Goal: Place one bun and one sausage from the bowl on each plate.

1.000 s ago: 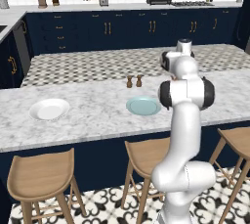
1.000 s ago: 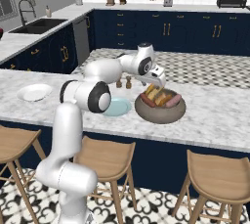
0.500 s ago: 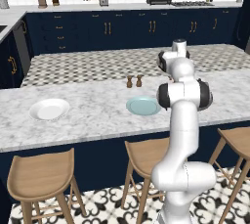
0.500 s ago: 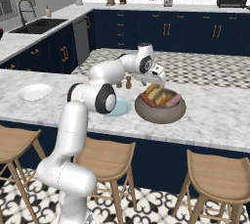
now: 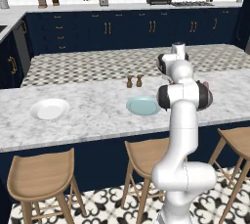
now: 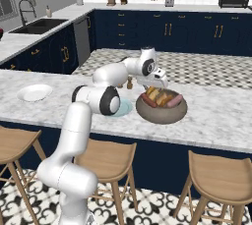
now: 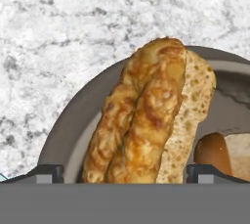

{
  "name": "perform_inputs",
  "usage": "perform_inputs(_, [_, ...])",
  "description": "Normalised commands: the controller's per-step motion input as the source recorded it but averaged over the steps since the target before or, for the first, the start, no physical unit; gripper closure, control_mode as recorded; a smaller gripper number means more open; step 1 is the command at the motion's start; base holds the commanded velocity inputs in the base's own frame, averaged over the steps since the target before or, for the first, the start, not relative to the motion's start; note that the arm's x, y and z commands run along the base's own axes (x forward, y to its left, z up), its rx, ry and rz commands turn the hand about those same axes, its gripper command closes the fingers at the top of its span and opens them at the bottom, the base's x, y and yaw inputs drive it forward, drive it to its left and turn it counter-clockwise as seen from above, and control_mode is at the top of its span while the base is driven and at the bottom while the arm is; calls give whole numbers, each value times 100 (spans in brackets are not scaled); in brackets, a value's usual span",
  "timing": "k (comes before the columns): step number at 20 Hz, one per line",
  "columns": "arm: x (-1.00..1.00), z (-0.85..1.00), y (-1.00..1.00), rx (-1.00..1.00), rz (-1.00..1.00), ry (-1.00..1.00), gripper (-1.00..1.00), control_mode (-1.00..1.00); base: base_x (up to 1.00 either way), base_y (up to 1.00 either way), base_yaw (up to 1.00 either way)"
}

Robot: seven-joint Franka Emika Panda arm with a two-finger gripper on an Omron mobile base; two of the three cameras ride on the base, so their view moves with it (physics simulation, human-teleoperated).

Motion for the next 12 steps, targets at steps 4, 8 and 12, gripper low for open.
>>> perform_inputs(4, [0, 0, 2, 0, 0, 0, 100, -100, 0, 0, 0])
perform_inputs(8, [-3, 0, 0, 0, 0, 0, 100, -100, 0, 0, 0])
perform_inputs(12, [-2, 30, 4, -7, -2, -22, 100, -100, 0, 0, 0])
